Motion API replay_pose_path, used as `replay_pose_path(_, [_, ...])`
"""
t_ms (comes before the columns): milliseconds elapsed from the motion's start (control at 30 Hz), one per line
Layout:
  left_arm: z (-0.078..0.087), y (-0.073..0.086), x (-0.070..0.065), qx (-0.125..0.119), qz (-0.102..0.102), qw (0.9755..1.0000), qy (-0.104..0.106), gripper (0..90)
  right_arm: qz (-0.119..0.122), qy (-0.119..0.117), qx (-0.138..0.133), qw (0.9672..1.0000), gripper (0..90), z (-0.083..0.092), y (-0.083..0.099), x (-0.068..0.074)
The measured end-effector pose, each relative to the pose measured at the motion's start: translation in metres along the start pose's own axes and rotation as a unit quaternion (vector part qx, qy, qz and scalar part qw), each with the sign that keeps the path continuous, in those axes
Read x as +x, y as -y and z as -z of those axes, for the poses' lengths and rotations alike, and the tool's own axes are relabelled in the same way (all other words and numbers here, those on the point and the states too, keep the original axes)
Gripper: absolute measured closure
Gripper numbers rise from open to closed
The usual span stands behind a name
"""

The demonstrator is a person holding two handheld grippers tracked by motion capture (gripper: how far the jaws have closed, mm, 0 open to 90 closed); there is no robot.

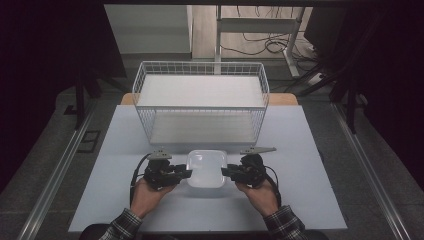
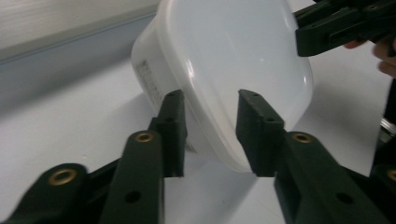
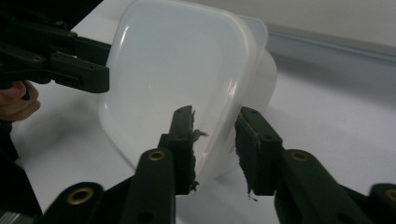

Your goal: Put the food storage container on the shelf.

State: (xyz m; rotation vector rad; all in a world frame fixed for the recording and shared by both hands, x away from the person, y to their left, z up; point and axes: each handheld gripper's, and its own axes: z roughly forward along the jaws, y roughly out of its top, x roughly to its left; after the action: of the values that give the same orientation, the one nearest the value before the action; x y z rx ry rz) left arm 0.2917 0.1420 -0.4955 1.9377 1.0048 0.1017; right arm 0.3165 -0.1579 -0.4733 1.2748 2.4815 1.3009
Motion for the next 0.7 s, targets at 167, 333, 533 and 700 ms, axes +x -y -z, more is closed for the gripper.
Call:
replay_pose_path(167, [0.0008, 0.0011, 0.0007, -0.001, -0.002, 0.9999, -0.013, 75.5, 0.005, 0.020, -0.024, 0.9995, 76.9, 0.0045, 0.0007, 0.0041])
replay_pose_path(333, [0.0024, 0.0016, 0.0011, -0.029, 0.010, 0.9994, -0.013, 78.1, 0.015, 0.030, -0.043, 0.9985, 77.2, 0.0045, 0.0029, 0.0059])
replay_pose_path(533, [0.0096, -0.0008, 0.0005, -0.058, 0.009, 0.9981, -0.018, 78.8, 0.014, 0.023, -0.061, 0.9978, 77.1, 0.0035, 0.0036, 0.0056])
replay_pose_path(700, [0.0097, -0.0030, 0.0024, -0.065, 0.009, 0.9976, -0.024, 78.8, 0.023, 0.025, -0.068, 0.9971, 77.0, 0.0024, -0.0006, 0.0057])
